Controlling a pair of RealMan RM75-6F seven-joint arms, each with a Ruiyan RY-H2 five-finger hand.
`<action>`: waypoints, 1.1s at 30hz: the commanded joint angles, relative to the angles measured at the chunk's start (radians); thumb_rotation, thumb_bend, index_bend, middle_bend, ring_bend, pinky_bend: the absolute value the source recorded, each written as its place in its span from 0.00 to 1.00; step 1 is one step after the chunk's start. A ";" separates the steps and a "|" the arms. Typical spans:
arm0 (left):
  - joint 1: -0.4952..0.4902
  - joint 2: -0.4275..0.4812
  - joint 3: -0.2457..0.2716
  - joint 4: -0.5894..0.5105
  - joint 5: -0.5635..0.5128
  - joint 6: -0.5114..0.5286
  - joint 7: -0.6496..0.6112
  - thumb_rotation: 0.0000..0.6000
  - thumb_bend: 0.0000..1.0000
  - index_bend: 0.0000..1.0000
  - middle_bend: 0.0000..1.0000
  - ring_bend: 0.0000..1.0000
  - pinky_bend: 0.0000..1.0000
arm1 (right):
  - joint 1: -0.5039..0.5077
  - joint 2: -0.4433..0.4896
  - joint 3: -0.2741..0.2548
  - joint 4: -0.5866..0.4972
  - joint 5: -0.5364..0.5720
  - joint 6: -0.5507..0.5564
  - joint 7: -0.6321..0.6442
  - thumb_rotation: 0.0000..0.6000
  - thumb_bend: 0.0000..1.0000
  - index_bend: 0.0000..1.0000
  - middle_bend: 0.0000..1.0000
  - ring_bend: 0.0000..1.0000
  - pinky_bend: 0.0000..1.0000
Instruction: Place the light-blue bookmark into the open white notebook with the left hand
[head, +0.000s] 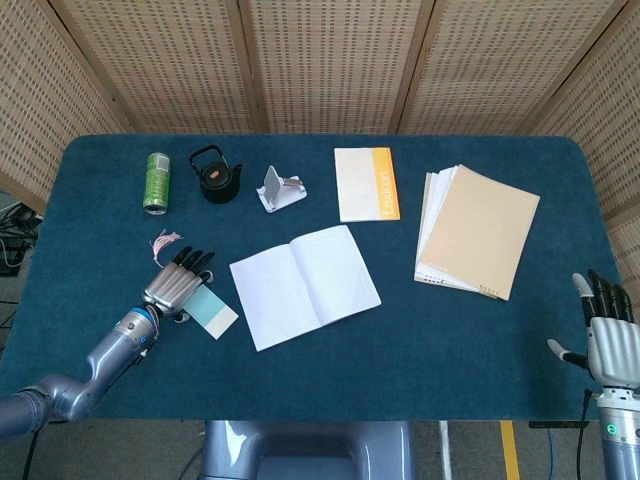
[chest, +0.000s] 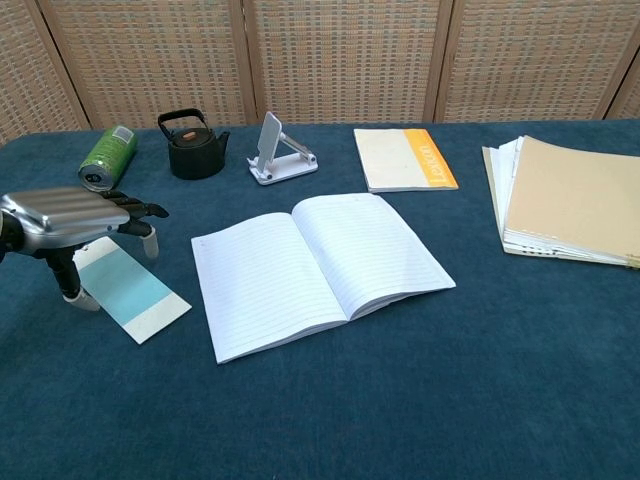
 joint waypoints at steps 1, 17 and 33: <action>-0.003 -0.005 0.004 0.006 -0.002 -0.003 -0.003 1.00 0.10 0.29 0.00 0.00 0.00 | 0.000 -0.001 0.001 0.002 0.002 -0.002 0.001 1.00 0.08 0.00 0.00 0.00 0.00; -0.016 -0.026 0.020 0.039 0.002 -0.009 -0.015 1.00 0.10 0.27 0.00 0.00 0.00 | 0.000 -0.010 0.004 0.011 0.007 -0.005 0.002 1.00 0.08 0.00 0.00 0.00 0.00; -0.020 -0.021 0.030 0.031 -0.004 -0.005 -0.006 1.00 0.13 0.45 0.00 0.00 0.00 | 0.000 -0.013 0.004 0.012 0.004 0.000 0.001 1.00 0.08 0.00 0.00 0.00 0.00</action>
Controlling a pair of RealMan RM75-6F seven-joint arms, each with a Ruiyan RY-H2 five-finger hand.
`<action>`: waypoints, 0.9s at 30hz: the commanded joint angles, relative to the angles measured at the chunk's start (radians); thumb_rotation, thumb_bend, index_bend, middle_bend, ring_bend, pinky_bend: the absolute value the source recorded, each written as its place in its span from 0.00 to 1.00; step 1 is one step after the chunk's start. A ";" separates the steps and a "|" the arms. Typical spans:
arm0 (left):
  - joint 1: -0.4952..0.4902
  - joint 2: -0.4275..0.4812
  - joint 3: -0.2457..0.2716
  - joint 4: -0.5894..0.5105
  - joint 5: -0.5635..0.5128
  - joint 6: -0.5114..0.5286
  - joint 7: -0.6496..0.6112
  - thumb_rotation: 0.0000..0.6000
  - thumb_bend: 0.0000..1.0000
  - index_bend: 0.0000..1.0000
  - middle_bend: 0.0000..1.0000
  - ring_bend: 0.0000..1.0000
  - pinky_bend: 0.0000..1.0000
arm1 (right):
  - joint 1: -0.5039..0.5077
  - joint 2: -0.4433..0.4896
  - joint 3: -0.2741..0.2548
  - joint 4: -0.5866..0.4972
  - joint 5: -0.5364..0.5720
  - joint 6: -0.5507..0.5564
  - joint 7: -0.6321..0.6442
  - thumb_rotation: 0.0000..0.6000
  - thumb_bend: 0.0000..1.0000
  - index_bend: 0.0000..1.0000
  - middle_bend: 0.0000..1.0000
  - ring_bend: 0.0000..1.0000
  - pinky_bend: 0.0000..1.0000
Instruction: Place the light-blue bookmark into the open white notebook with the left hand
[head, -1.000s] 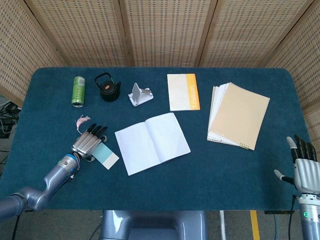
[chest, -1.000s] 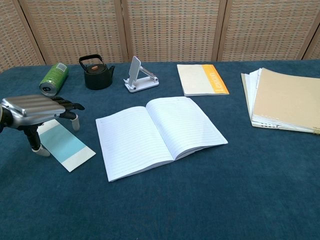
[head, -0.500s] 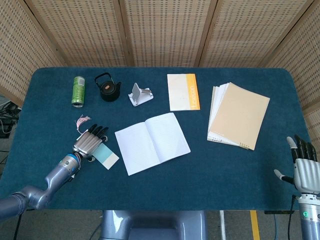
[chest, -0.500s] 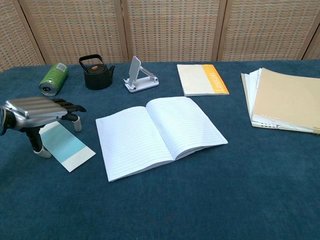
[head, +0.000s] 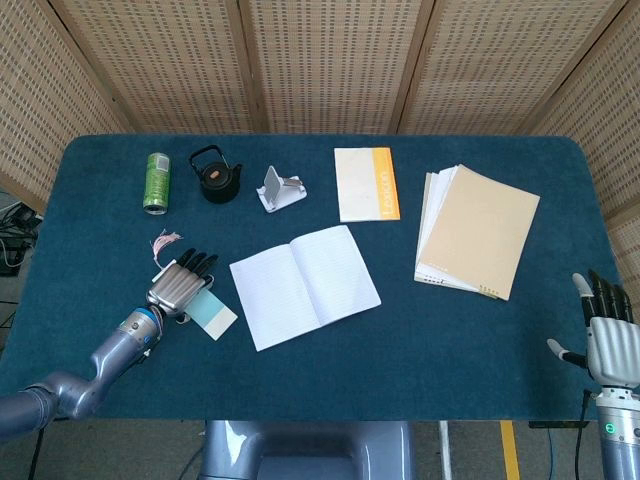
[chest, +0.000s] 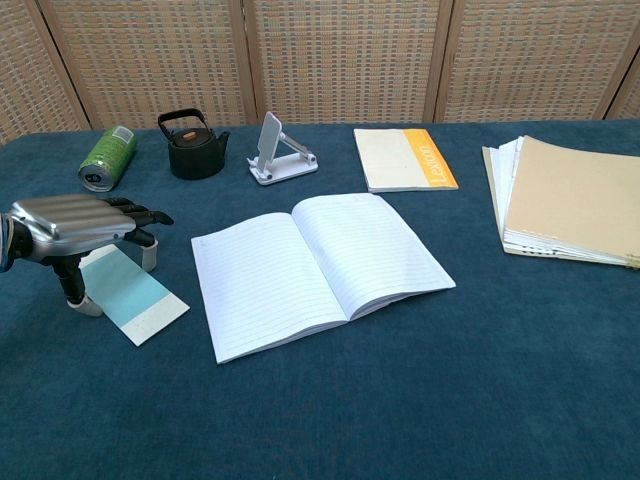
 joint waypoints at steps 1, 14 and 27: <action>0.001 0.003 0.001 -0.005 -0.002 0.002 0.001 1.00 0.13 0.47 0.00 0.00 0.00 | 0.000 0.000 0.000 -0.001 -0.001 0.001 0.000 1.00 0.08 0.00 0.00 0.00 0.00; 0.005 0.031 0.000 -0.040 0.017 0.036 -0.013 1.00 0.13 0.51 0.00 0.00 0.00 | -0.002 0.004 0.000 -0.008 -0.006 0.008 0.001 1.00 0.08 0.00 0.00 0.00 0.00; -0.025 0.089 -0.020 -0.123 0.034 0.047 0.019 1.00 0.13 0.50 0.00 0.00 0.00 | -0.002 0.007 0.002 -0.011 -0.004 0.007 0.007 1.00 0.08 0.00 0.00 0.00 0.00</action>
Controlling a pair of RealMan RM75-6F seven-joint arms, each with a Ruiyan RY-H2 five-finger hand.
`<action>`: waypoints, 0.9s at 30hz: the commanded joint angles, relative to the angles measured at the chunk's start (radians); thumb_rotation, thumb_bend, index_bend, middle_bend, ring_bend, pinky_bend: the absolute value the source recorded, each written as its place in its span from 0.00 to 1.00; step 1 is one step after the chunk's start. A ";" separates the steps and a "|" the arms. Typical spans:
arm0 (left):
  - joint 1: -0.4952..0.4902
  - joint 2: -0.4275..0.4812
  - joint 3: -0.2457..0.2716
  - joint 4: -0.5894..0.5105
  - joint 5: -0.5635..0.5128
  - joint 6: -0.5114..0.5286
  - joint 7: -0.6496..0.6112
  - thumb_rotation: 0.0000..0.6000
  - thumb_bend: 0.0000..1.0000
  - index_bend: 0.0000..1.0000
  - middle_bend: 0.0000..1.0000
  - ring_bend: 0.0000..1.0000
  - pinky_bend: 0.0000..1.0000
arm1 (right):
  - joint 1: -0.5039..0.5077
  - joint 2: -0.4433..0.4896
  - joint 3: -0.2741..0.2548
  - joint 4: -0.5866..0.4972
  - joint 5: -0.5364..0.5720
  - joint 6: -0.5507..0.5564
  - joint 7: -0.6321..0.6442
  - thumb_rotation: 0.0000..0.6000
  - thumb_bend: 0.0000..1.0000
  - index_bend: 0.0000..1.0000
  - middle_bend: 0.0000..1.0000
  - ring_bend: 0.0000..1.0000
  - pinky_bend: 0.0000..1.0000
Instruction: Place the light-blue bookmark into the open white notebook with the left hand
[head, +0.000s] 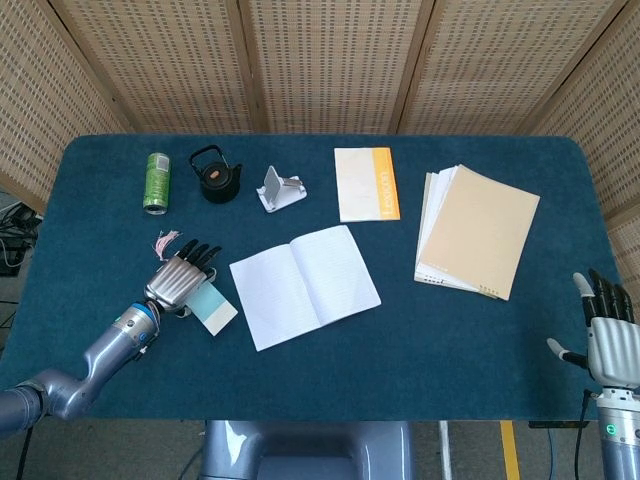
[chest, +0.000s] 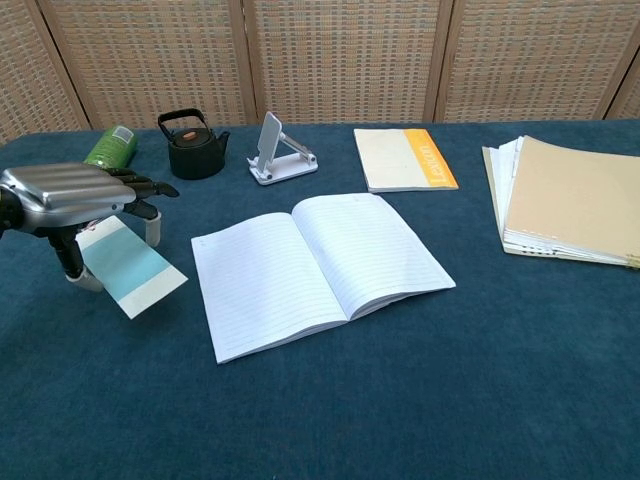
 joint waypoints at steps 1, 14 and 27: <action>-0.012 0.005 -0.005 -0.014 0.002 -0.002 0.018 1.00 0.13 0.50 0.00 0.00 0.00 | 0.000 0.000 0.001 0.000 0.001 -0.001 0.001 1.00 0.08 0.00 0.00 0.00 0.00; -0.121 -0.049 -0.069 -0.059 -0.031 -0.026 0.184 1.00 0.13 0.47 0.00 0.00 0.00 | 0.002 -0.001 0.008 0.012 0.017 -0.017 0.025 1.00 0.08 0.00 0.00 0.00 0.00; -0.244 -0.148 -0.093 -0.011 -0.116 -0.080 0.350 1.00 0.13 0.43 0.00 0.00 0.00 | 0.003 -0.002 0.015 0.033 0.034 -0.035 0.060 1.00 0.08 0.00 0.00 0.00 0.00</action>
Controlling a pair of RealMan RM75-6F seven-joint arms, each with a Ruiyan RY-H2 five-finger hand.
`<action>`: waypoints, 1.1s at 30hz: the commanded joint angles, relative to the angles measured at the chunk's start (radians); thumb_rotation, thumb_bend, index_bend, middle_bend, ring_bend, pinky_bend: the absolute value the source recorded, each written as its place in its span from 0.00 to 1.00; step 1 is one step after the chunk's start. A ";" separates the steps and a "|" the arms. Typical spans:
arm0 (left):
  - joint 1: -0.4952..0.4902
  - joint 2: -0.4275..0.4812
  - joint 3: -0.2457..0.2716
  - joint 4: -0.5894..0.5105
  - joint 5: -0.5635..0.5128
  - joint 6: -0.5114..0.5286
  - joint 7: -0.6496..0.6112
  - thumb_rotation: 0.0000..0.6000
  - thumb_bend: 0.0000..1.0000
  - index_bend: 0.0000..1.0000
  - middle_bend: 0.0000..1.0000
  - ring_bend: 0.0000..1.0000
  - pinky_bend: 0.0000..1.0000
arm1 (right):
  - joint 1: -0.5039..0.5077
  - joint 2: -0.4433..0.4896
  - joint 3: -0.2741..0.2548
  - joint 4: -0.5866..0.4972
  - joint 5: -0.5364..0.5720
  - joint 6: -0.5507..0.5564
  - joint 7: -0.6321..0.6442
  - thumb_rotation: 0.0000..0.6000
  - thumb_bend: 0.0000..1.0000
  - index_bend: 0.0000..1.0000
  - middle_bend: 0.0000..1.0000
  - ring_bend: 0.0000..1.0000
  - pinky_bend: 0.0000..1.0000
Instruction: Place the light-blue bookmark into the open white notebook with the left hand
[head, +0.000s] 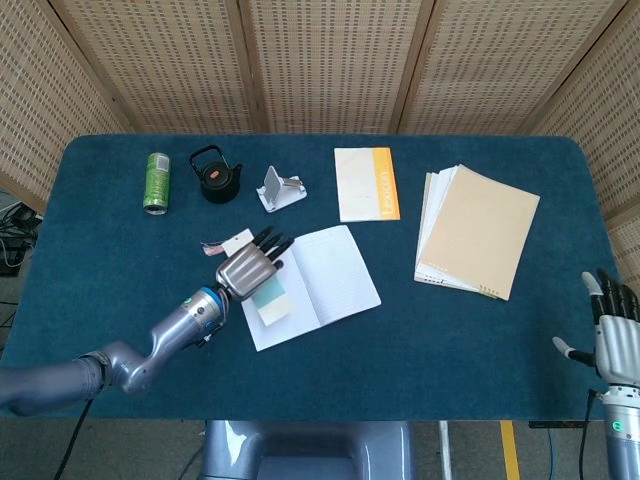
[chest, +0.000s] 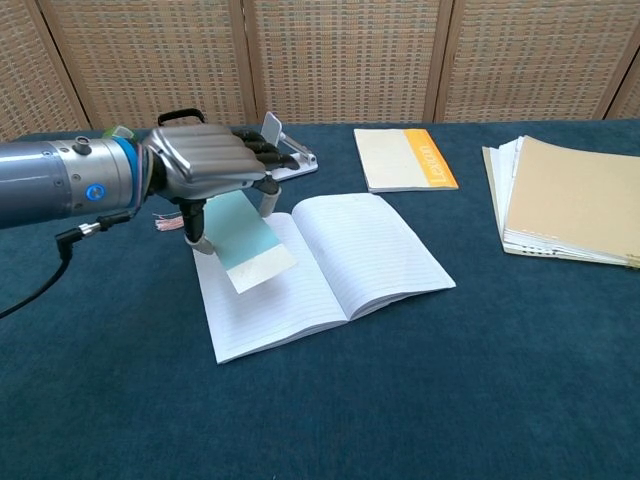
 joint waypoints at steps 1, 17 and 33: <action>-0.019 -0.021 0.000 0.007 -0.020 -0.010 0.013 1.00 0.13 0.43 0.00 0.00 0.00 | -0.001 0.000 0.002 0.002 0.003 0.000 0.006 1.00 0.08 0.00 0.00 0.00 0.00; -0.096 -0.095 0.013 0.070 -0.081 -0.031 0.055 1.00 0.13 0.39 0.00 0.00 0.00 | 0.000 -0.002 0.005 0.013 0.010 -0.011 0.025 1.00 0.08 0.00 0.00 0.00 0.00; -0.147 -0.166 0.034 0.175 -0.023 -0.053 0.000 1.00 0.13 0.36 0.00 0.00 0.00 | 0.000 -0.008 0.013 0.036 0.025 -0.021 0.041 1.00 0.08 0.00 0.00 0.00 0.00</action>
